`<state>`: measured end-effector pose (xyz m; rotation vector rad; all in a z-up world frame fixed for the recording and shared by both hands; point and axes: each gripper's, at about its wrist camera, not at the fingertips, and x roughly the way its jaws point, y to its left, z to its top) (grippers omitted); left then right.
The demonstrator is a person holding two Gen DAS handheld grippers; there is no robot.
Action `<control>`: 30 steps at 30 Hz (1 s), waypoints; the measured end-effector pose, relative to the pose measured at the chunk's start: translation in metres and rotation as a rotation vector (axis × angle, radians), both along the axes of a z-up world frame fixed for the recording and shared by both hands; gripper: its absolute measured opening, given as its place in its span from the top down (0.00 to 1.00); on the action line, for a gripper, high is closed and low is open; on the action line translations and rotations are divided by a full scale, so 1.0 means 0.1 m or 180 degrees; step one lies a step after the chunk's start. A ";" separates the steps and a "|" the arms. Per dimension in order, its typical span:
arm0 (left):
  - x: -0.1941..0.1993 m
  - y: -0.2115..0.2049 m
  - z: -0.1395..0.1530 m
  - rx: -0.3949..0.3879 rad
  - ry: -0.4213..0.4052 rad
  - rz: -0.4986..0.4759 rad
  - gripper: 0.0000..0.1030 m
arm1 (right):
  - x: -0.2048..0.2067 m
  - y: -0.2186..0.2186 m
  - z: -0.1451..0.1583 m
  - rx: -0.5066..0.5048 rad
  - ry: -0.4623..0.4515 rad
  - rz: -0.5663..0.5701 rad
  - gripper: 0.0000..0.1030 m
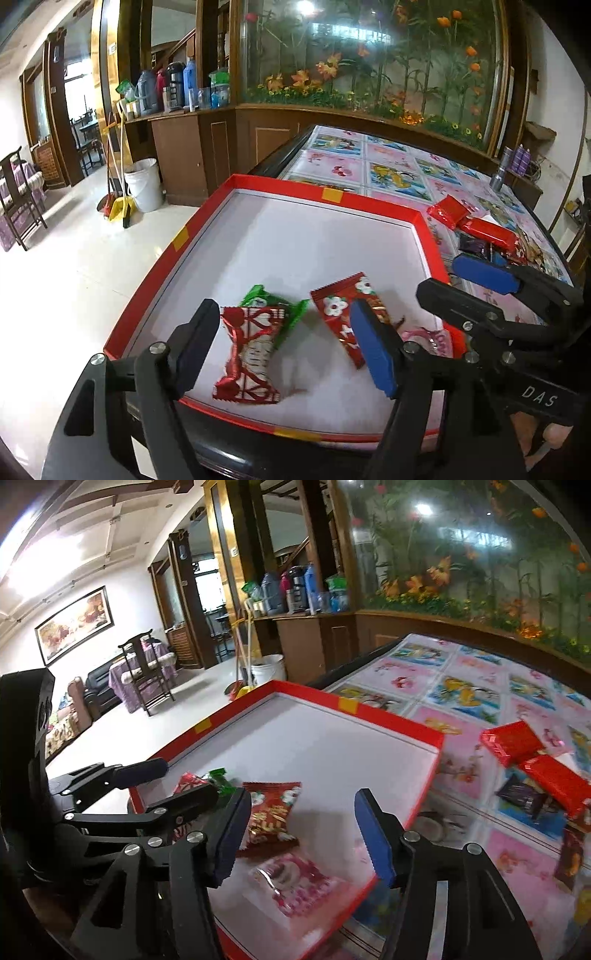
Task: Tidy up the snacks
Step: 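Carry both wrappers into the red-rimmed box and open both grippers, then move both grippers back over the snack pile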
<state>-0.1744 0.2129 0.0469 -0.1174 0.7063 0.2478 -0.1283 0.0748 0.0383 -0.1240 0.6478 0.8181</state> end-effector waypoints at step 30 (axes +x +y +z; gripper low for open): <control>0.10 -0.87 0.25 0.0706 0.0145 -0.0085 0.19 | 0.05 -1.43 0.27 0.0522 -0.0075 -0.0736 0.30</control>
